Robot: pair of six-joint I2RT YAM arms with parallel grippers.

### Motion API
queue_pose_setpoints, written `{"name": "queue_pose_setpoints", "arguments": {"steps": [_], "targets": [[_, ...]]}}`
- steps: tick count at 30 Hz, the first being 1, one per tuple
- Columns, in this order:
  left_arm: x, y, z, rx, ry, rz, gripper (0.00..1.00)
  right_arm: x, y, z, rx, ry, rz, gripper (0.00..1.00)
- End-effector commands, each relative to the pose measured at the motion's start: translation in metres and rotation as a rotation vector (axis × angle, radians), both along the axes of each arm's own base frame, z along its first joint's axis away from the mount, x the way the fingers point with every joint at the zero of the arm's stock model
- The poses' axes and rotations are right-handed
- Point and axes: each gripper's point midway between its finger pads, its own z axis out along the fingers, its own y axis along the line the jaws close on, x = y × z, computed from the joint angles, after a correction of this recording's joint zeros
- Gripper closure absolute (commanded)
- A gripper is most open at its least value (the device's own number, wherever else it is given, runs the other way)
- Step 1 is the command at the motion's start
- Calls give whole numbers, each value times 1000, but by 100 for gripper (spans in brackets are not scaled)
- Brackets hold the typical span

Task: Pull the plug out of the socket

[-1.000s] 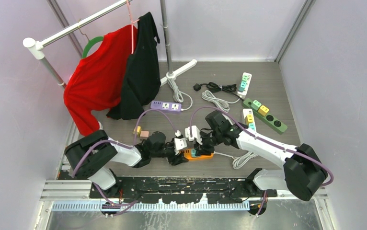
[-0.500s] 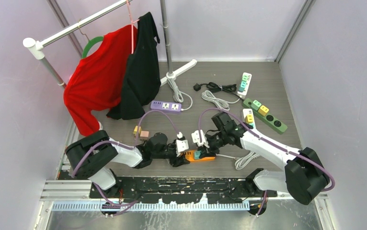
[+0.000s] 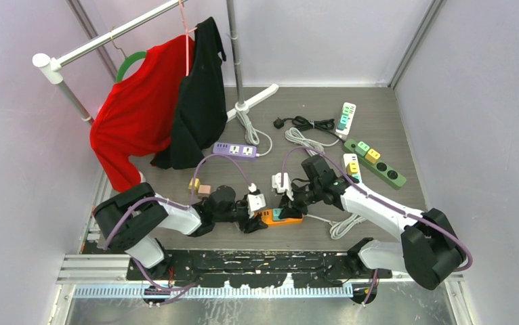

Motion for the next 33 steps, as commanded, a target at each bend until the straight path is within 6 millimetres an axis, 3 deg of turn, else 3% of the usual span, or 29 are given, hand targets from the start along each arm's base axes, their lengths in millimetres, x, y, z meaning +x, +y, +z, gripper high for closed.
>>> {"name": "queue_pose_setpoints", "arguments": {"steps": [1, 5, 9, 13, 16, 18, 21, 25, 27, 30, 33], "targets": [[2, 5, -9, 31, 3, 25, 100, 2, -13, 6, 7, -108, 82, 99], [3, 5, -9, 32, 7, 30, 100, -43, -17, 6, 67, -65, 307, 99], [3, 5, -9, 38, 7, 28, 100, -60, -7, 10, 108, -28, 382, 99], [3, 5, -12, 47, 13, 30, 100, -46, 7, 15, 109, -12, 306, 99], [4, 6, -13, 50, 15, 37, 100, -21, 15, 34, 116, 5, 156, 99], [5, 6, -13, 51, 20, 47, 100, -6, 9, 49, 127, 15, 76, 99], [6, 5, -13, 44, 29, 62, 99, -12, -4, 66, 177, 58, 84, 99], [8, 1, -7, 22, 50, 76, 95, -18, -11, 73, 205, 83, 81, 99], [9, -2, -1, -4, 79, 107, 78, -15, -13, 75, 192, 134, 43, 99], [14, -5, 14, -65, 134, 180, 45, -14, -15, 83, 162, 233, 8, 99], [15, -5, 29, -116, 167, 225, 29, -3, -14, 88, 138, 324, -74, 99]]}}
